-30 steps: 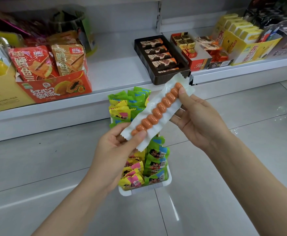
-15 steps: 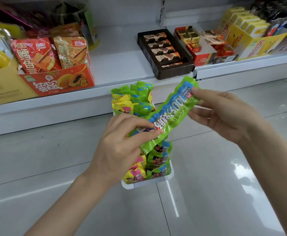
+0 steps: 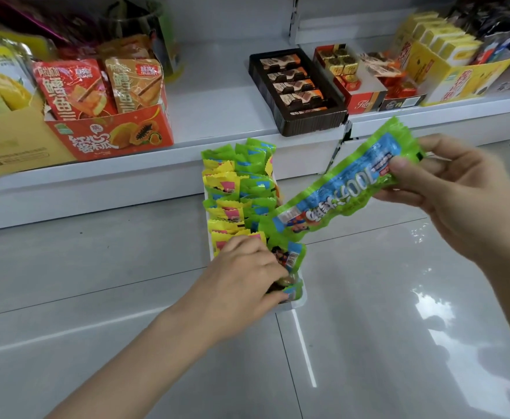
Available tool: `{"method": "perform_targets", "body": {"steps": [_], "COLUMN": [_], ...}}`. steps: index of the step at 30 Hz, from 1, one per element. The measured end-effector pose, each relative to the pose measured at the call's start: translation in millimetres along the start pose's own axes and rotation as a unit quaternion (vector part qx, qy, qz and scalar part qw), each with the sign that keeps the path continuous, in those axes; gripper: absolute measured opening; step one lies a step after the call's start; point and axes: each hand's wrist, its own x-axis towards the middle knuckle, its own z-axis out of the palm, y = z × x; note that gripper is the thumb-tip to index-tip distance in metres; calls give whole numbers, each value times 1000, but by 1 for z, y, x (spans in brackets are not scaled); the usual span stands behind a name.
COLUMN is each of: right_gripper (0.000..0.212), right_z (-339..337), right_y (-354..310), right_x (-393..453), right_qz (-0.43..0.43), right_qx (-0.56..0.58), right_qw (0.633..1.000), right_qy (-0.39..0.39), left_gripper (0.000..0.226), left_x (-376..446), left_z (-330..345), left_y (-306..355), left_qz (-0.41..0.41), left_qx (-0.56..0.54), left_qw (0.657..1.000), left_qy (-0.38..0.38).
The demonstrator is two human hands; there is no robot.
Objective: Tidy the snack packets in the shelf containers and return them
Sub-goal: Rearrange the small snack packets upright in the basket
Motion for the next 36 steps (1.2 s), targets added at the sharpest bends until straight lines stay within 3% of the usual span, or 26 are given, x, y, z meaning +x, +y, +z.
{"method": "perform_targets", "body": {"steps": [4,10,18,26,30,34,36], "right_gripper": [9,15,14,16,22,22,19], "right_z": [5,27,57,68,42,40,48], "right_y": [11,39,81,75,61,70,81], "right_x": [-9,-26,-44,-28,-11,-12,-19], "right_qz": [21,48,-36,-20,-1,8,16], "right_qx": [-16,-143,-430,-465,-438,-469,-449], "right_qw": [999,986,886,856,893,871,881], "right_qy": [-21,-76,-172,-224,-106,-145,-149], "left_gripper": [22,17,10,15,16,16,15], "left_x": [-10,-13,-13,-13,-15,-16,-16], "left_z": [2,9,11,13,15,16,16], "left_y": [-5,-9,-15,-13,-16,-17,-17], "left_qz": [36,23,13,12,20,34,38], "left_qx": [-13,-36,-54,-90,-96,-103,-103], "left_qw": [999,997,995,992,992,990,989], "left_qy": [27,66,86,82,83,94,100]}}
